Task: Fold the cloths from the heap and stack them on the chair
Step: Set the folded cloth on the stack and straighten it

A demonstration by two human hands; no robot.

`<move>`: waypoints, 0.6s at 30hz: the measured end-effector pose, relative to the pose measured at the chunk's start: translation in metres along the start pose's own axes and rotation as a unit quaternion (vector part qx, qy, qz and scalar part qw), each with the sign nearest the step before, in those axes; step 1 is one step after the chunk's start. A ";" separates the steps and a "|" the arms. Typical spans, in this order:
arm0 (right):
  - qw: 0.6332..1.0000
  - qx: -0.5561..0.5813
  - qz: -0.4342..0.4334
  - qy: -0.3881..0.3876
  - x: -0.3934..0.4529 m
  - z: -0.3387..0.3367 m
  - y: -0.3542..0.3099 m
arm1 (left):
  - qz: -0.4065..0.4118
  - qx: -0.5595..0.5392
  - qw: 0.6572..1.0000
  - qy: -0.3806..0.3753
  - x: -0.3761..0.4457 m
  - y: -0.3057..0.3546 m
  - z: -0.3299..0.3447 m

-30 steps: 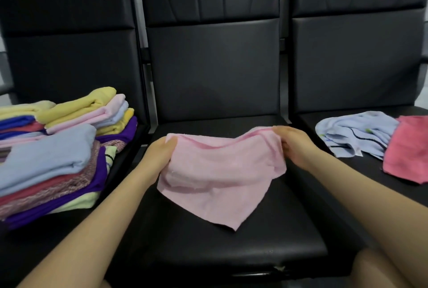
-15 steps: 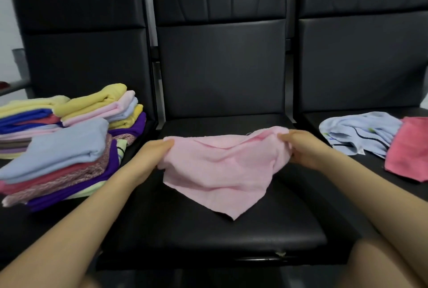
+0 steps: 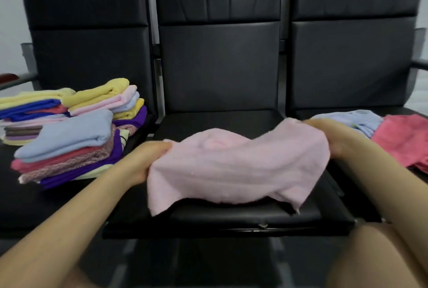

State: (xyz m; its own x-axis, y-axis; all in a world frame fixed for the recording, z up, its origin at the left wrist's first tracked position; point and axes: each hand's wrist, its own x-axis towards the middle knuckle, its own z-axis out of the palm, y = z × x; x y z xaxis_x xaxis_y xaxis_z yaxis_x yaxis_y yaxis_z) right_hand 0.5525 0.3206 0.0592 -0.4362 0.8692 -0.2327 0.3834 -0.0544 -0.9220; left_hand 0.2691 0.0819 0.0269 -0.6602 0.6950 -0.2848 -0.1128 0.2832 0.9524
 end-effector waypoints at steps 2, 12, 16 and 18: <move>0.977 -0.204 0.061 0.005 -0.001 0.005 0.013 | -0.002 0.224 0.974 -0.046 0.002 -0.010 0.002; 0.953 -0.294 -0.060 0.047 0.043 0.037 0.022 | -0.047 0.410 0.910 0.028 0.056 -0.002 0.036; 0.953 -0.223 -0.205 -0.002 0.057 0.074 0.021 | -0.020 0.282 0.959 0.029 0.072 0.000 0.058; 0.925 -0.264 -0.262 -0.077 0.052 0.098 0.022 | -0.020 0.205 0.978 0.021 0.077 0.003 0.063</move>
State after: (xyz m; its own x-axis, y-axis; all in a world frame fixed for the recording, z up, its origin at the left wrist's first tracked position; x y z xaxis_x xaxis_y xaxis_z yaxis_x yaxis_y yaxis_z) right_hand 0.4580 0.3168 -0.0033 -0.7702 0.6257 0.1236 0.4129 0.6369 -0.6510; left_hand 0.2641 0.1779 0.0012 -0.6920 0.6530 -0.3078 0.1632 0.5568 0.8144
